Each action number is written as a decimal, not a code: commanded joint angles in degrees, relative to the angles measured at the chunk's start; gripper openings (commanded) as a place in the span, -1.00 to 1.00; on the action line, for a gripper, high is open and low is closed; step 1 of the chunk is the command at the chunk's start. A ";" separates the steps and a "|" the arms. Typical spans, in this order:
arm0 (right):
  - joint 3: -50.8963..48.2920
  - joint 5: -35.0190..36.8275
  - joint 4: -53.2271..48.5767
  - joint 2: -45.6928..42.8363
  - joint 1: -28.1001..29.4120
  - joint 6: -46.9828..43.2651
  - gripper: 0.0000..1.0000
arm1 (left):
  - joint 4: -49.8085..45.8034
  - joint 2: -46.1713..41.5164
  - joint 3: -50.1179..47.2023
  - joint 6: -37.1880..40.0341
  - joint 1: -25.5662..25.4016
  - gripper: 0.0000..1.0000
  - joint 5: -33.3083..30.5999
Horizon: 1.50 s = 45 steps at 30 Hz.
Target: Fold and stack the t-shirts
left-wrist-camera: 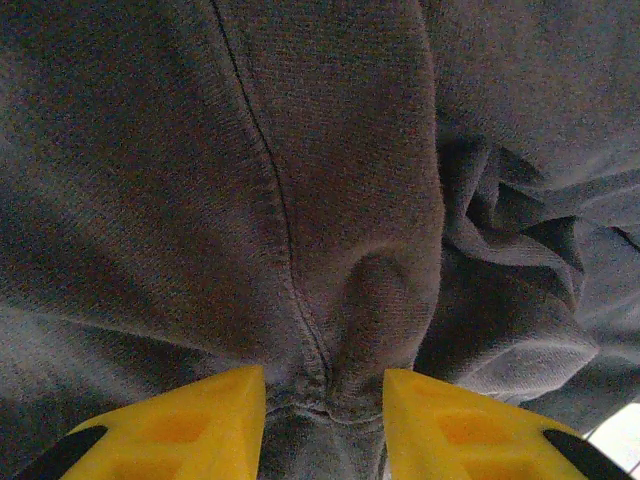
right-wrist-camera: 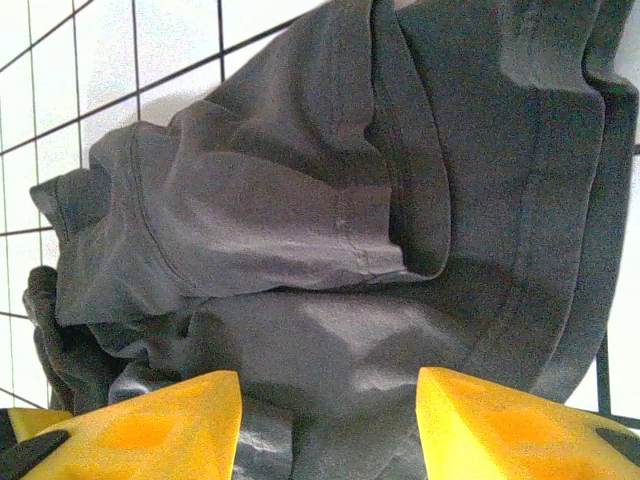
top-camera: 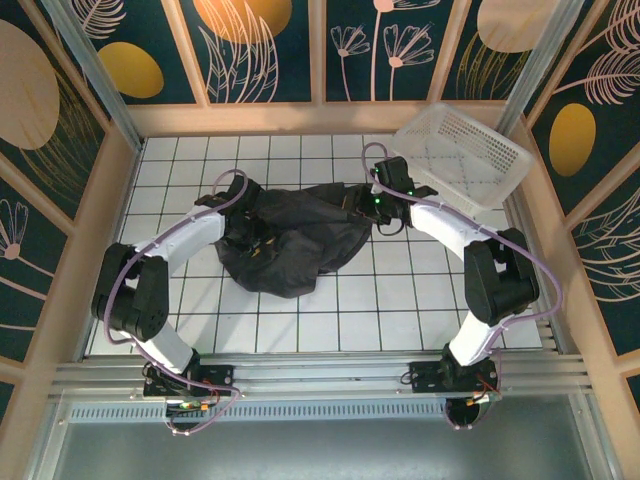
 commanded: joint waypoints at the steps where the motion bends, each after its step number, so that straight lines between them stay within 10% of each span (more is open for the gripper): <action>1: -0.88 -0.91 0.72 -2.95 0.07 0.10 0.00 | -0.12 -0.24 -0.72 -1.03 -0.06 -0.29 -2.15; 10: 3.89 -15.39 1.52 2.09 6.45 -10.68 0.02 | -1.56 -3.68 -0.76 -2.38 -0.04 -0.19 -7.05; 26: 19.82 -3.28 -8.00 21.16 15.76 -22.28 0.10 | -1.35 -5.35 -2.41 -2.99 0.84 -0.26 -6.36; 35: 18.00 -2.14 -7.90 18.72 14.73 -19.19 -0.89 | 1.40 -5.04 -4.09 -3.86 0.93 -0.26 -3.41; 45: 12.37 -6.01 -7.14 16.60 13.45 -17.36 -1.00 | 6.72 -2.28 -2.52 -6.43 0.92 -0.15 0.26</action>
